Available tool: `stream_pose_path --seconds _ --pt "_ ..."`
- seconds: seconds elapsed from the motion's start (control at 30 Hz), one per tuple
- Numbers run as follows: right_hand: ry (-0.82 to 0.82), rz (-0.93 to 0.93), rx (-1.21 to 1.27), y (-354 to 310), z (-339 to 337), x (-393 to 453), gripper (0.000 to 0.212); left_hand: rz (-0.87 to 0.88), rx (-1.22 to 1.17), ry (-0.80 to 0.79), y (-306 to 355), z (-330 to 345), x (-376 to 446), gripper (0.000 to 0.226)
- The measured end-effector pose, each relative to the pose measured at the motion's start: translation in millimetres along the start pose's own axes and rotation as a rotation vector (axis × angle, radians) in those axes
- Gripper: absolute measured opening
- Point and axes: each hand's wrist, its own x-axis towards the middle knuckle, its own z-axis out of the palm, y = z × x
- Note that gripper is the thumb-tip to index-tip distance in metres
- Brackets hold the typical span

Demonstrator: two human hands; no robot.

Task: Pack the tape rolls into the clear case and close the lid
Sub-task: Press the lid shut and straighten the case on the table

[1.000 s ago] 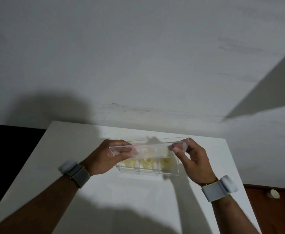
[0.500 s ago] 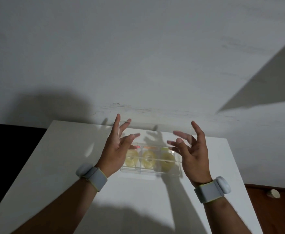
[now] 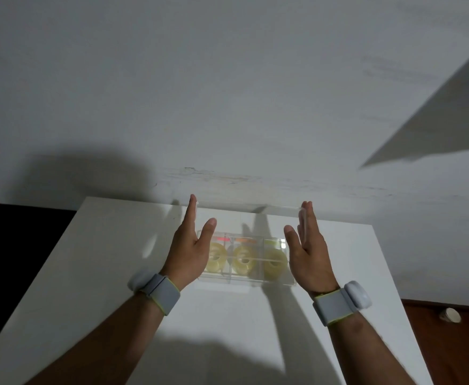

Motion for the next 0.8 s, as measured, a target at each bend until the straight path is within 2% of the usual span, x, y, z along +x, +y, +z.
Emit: stream_pose_path --seconds 0.4,0.8 --pt "0.005 0.168 -0.273 36 9 -2 0.066 -0.097 0.198 -0.002 -23 14 -10 0.071" --pt "-0.014 0.248 -0.400 43 12 1 0.064 -0.232 0.202 -0.021 -40 21 -6 0.067"
